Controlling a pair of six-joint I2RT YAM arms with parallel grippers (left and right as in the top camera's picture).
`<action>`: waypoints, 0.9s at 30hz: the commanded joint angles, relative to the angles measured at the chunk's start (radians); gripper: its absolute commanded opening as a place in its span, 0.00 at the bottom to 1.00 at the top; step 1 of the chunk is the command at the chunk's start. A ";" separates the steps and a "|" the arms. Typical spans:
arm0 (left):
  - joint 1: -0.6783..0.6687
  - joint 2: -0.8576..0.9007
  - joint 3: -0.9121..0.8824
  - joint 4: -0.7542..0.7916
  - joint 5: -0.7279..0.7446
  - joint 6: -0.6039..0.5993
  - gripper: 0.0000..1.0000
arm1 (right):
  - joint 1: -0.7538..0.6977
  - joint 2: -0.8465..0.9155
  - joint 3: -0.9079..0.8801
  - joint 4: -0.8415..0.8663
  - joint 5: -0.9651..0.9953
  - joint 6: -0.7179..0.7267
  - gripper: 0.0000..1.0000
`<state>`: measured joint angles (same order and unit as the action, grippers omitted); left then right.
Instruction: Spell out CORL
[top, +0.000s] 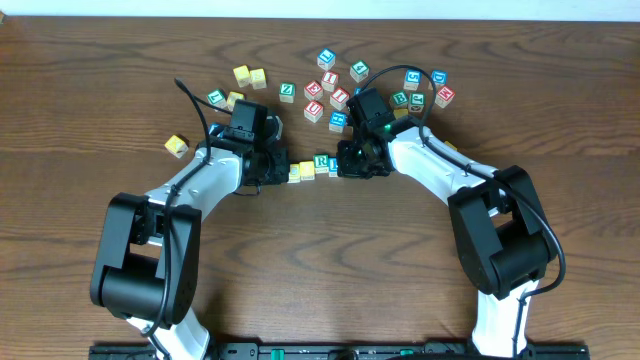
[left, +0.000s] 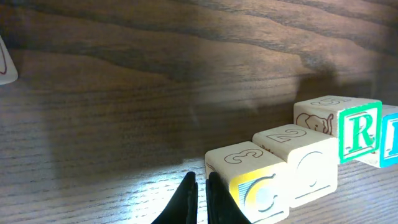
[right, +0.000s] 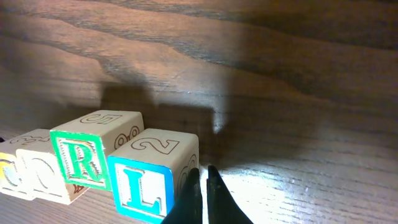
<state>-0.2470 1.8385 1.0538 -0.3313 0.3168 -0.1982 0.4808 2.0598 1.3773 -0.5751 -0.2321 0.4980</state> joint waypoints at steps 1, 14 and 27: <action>-0.003 0.005 0.031 0.005 0.016 0.034 0.08 | 0.011 0.005 0.016 -0.001 -0.009 0.026 0.01; 0.085 -0.053 0.092 -0.048 0.004 0.072 0.07 | -0.039 0.005 0.174 -0.115 0.075 -0.080 0.19; 0.142 -0.337 0.092 -0.109 -0.233 0.103 0.07 | 0.088 0.033 0.197 0.046 0.198 0.135 0.01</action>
<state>-0.1131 1.6192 1.1152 -0.4397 0.2058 -0.1139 0.5301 2.0624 1.5551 -0.5556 -0.0967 0.5346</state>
